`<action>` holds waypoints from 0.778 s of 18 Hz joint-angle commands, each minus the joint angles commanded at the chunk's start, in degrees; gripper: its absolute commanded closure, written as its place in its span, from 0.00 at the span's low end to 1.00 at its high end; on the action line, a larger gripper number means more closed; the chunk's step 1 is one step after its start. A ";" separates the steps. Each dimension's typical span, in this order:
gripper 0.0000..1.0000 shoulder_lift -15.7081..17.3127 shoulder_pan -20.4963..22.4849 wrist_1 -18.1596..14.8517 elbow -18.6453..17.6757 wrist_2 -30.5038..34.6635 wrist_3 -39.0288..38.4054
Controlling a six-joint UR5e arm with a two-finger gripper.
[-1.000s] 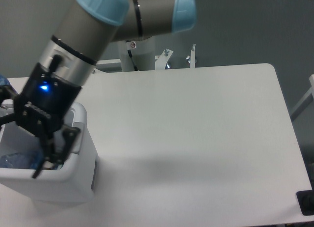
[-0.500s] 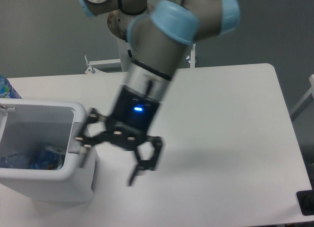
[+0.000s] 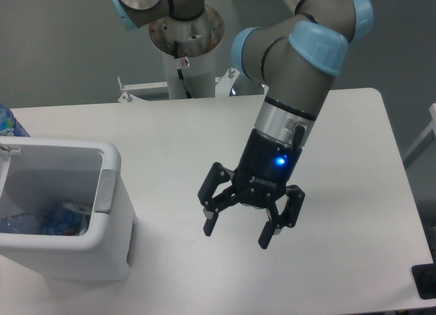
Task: Place the trash in the trash can
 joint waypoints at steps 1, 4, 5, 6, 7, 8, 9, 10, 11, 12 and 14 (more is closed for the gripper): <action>0.00 -0.96 -0.18 -1.41 0.08 3.07 2.90; 0.00 -1.41 -0.35 -4.06 0.52 8.19 6.44; 0.00 -1.58 -0.35 -4.32 0.61 8.98 8.01; 0.00 -1.67 -0.27 -4.50 0.70 10.21 10.03; 0.00 -1.59 -0.01 -4.68 0.53 11.79 12.14; 0.00 -1.32 0.08 -4.76 0.18 13.63 14.07; 0.00 -1.41 0.09 -5.11 0.26 15.56 16.01; 0.00 -1.50 0.09 -6.34 0.61 17.85 17.59; 0.00 -1.50 0.09 -8.00 0.52 20.48 19.09; 0.00 -1.58 0.09 -9.41 0.44 23.03 20.84; 0.00 -1.85 0.00 -10.21 0.70 25.68 23.57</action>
